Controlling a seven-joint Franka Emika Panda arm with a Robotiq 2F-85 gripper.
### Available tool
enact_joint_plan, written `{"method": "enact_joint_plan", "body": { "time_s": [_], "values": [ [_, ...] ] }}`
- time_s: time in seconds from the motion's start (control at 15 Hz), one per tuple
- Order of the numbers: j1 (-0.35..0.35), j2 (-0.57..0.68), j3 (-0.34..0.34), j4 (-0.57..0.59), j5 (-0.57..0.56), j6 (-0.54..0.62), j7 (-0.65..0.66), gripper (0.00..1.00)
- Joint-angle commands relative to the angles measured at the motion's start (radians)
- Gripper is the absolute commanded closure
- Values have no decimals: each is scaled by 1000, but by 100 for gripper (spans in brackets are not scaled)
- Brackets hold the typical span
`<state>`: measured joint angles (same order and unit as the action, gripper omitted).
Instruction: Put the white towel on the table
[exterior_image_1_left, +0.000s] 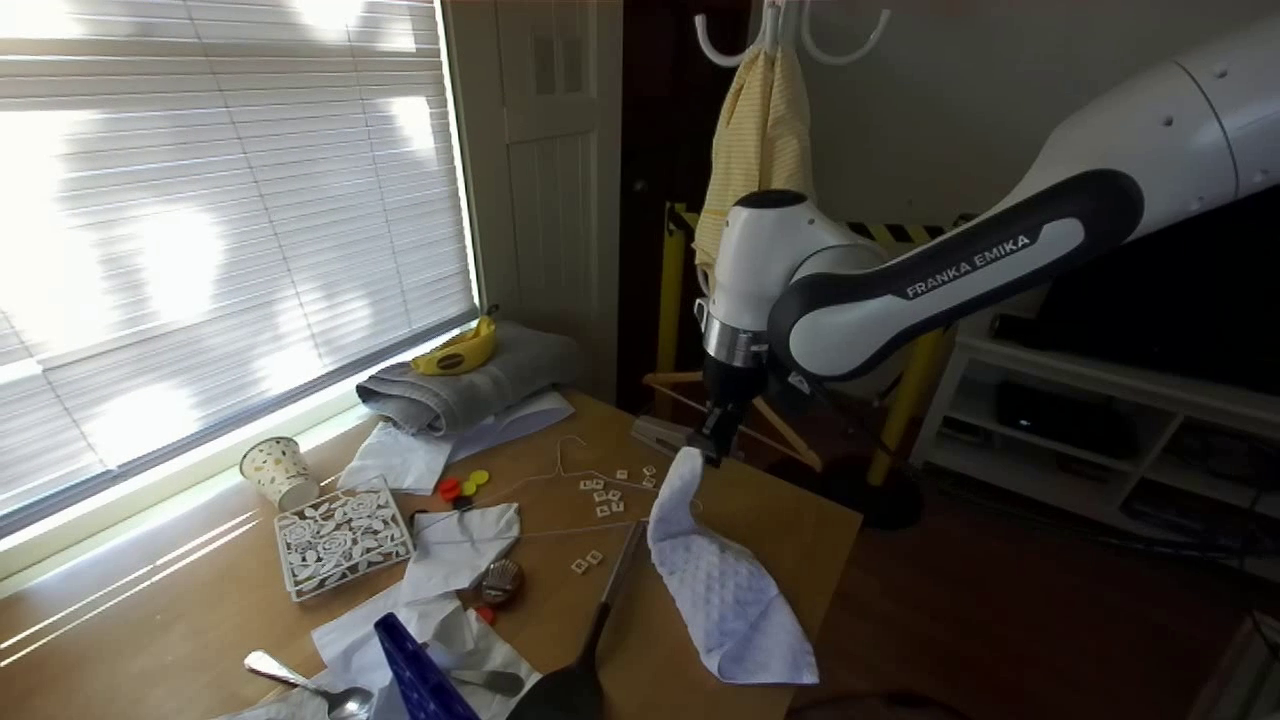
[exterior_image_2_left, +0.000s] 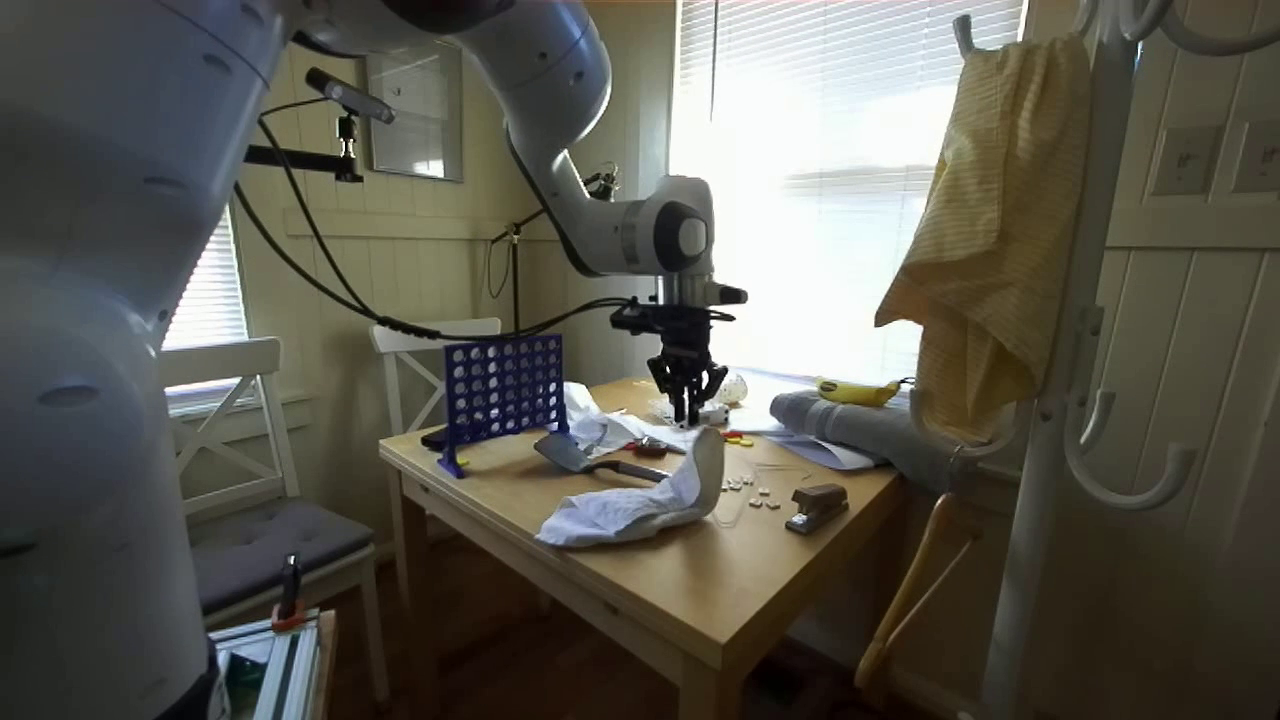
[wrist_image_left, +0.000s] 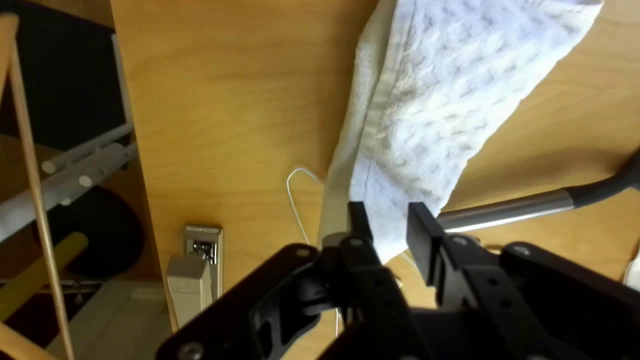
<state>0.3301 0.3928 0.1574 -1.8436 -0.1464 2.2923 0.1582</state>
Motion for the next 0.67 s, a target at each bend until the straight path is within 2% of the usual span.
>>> {"method": "enact_joint_plan", "body": {
  "time_s": [0.0,0.2,0.33,0.4,0.53,0.6],
  "values": [
    [-2,-53,12,40,44,-151,63,42],
    [-11,-128,7,53,32,-195,105,22],
    [-41,-183,28,59,114,-181,72,8],
    [-21,-128,17,69,46,-166,90,25],
    [-34,-173,24,71,81,-173,86,10],
    [-35,-182,25,71,85,-178,86,7]
  ]
}}
